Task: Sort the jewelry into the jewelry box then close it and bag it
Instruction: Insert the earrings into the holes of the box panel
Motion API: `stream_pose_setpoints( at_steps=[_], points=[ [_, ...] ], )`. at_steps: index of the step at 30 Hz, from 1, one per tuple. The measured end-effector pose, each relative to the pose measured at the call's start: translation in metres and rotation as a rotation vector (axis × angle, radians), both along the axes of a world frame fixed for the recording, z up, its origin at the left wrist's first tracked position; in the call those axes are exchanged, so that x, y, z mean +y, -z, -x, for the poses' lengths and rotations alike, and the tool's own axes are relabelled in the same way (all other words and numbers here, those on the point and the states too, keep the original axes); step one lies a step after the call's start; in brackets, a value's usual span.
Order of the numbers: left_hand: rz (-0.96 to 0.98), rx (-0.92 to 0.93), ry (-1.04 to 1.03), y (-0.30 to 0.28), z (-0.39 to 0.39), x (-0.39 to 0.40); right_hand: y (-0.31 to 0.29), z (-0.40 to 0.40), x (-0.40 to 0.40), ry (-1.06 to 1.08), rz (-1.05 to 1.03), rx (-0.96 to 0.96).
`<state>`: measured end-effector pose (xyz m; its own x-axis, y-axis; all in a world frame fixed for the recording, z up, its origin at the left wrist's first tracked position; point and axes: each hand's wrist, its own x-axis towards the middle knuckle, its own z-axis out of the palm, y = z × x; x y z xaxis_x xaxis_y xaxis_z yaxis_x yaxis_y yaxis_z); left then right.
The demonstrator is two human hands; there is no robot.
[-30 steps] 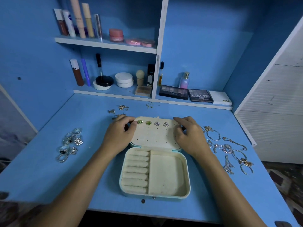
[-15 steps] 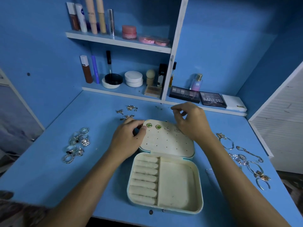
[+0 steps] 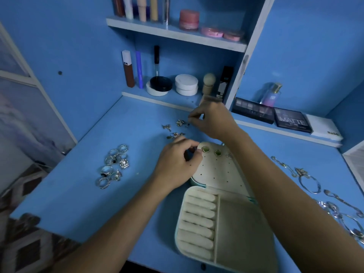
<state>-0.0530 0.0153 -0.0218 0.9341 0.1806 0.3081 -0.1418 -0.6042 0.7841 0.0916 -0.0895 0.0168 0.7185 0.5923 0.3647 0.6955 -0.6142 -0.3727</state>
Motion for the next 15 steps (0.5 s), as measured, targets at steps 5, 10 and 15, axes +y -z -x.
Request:
stream_pose_setpoints(
  at_steps=[5, 10, 15],
  points=[
    [-0.001, -0.024, -0.004, 0.002, -0.002, 0.000, -0.003, -0.006, 0.017, -0.008, 0.145, 0.067],
    [0.001, -0.021, 0.001, 0.002, -0.003, 0.001, 0.002, -0.005, 0.025, 0.019, 0.192, 0.066],
    [0.007, -0.027, 0.001, 0.002, -0.003, 0.001, 0.003, -0.002, 0.031, 0.112, 0.246, 0.055]
  ],
)
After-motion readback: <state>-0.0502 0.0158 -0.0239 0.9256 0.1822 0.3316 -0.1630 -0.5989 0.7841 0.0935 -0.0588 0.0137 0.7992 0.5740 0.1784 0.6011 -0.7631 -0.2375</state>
